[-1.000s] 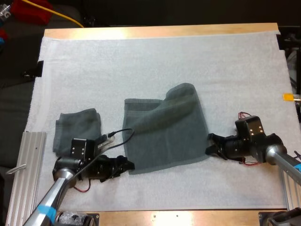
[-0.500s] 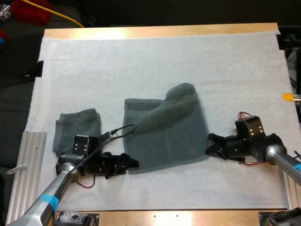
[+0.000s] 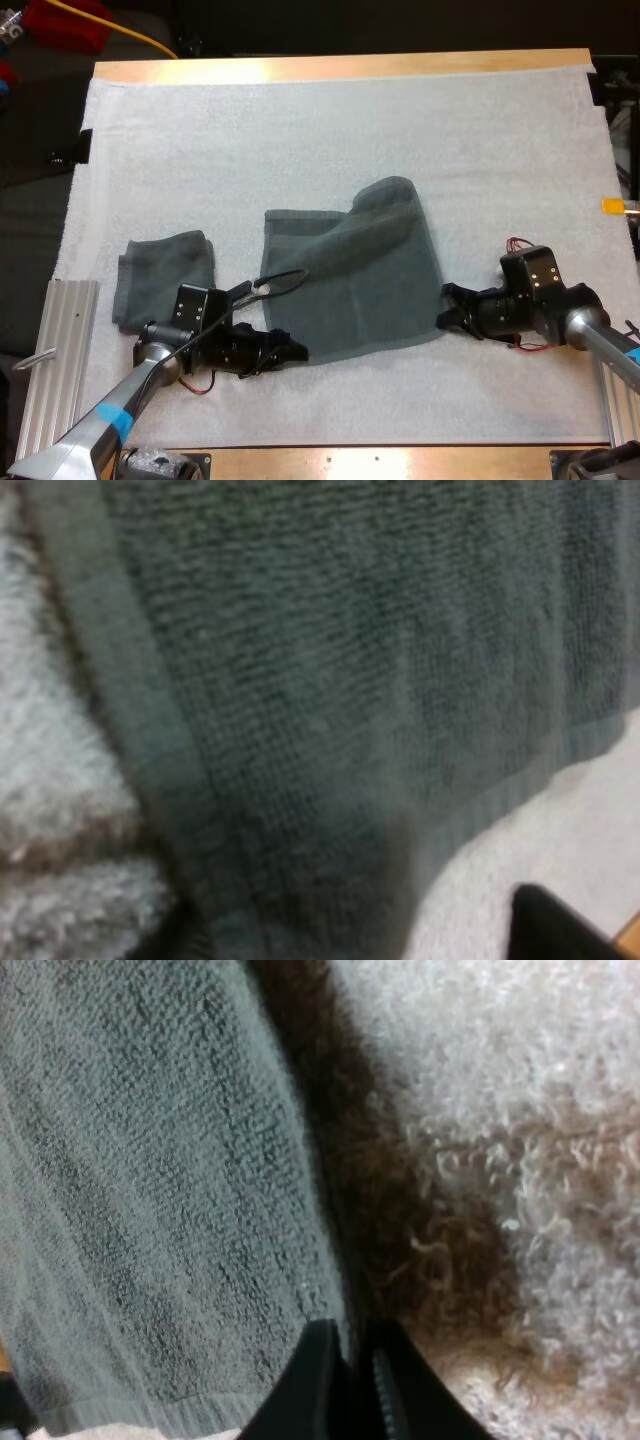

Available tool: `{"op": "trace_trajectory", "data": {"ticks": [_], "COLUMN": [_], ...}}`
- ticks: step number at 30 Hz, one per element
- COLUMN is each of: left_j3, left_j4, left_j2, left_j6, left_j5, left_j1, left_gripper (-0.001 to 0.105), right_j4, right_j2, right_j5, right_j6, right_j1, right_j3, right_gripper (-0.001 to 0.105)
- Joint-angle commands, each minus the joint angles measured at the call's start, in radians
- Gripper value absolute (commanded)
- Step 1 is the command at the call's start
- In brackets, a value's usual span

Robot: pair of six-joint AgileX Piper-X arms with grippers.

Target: Pick towel from pile, fold and stack

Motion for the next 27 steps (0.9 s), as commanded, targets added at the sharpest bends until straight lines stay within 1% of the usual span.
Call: {"op": "trace_trajectory", "data": {"ticks": [1,2,3,5,6,7,9,12,16,18,21,23,27], "left_j3": [0.016,0.016,0.016,0.016,0.016,0.016,0.016,0.011,-0.011,-0.028,-0.07,-0.115,-0.187], "left_j4": [0.004,0.004,0.004,0.004,0.004,0.005,0.014,0.056,0.179,0.221,0.286,0.357,0.437], "left_j2": [0.023,0.023,0.023,0.023,0.023,0.023,0.022,0.012,-0.036,-0.068,-0.123,-0.157,-0.189], "left_j6": [-0.002,-0.002,-0.002,-0.002,-0.002,-0.001,0.005,0.048,0.148,0.159,0.169,0.186,0.187], "left_j5": [-0.027,-0.029,-0.032,-0.054,-0.056,-0.057,-0.055,-0.04,-0.042,-0.042,-0.044,-0.075,-0.141], "left_j1": [-0.013,-0.013,-0.013,-0.013,-0.013,-0.013,-0.013,-0.013,-0.013,-0.016,-0.056,-0.102,-0.191], "left_gripper": [0.041,0.032,0.026,0.009,0.003,0.0,0.0,0.0,0.0,0.0,0.0,0.0,0.0], "right_j4": [0.008,0.008,0.008,0.008,0.009,0.013,0.02,0.036,0.104,0.147,0.229,0.283,0.366], "right_j2": [-0.001,-0.001,-0.001,-0.001,-0.001,-0.004,-0.014,-0.058,-0.151,-0.198,-0.278,-0.334,-0.432], "right_j5": [-0.013,-0.013,-0.013,-0.013,-0.015,-0.025,-0.033,-0.03,-0.027,-0.027,-0.027,-0.027,-0.024], "right_j6": [-0.002,-0.002,-0.002,-0.002,-0.002,-0.002,-0.002,-0.002,-0.002,-0.003,-0.022,-0.025,-0.033], "right_j1": [-0.001,-0.001,-0.001,-0.001,-0.001,-0.001,-0.001,-0.001,-0.001,-0.001,-0.001,-0.001,0.015], "right_j3": [-0.001,-0.001,-0.001,-0.001,-0.001,-0.001,-0.001,-0.001,-0.001,-0.001,-0.001,-0.001,-0.001], "right_gripper": [0.0,0.0,0.0,0.0,0.0,0.0,0.0,0.0,0.0,0.0,0.0,0.0,0.0]}}
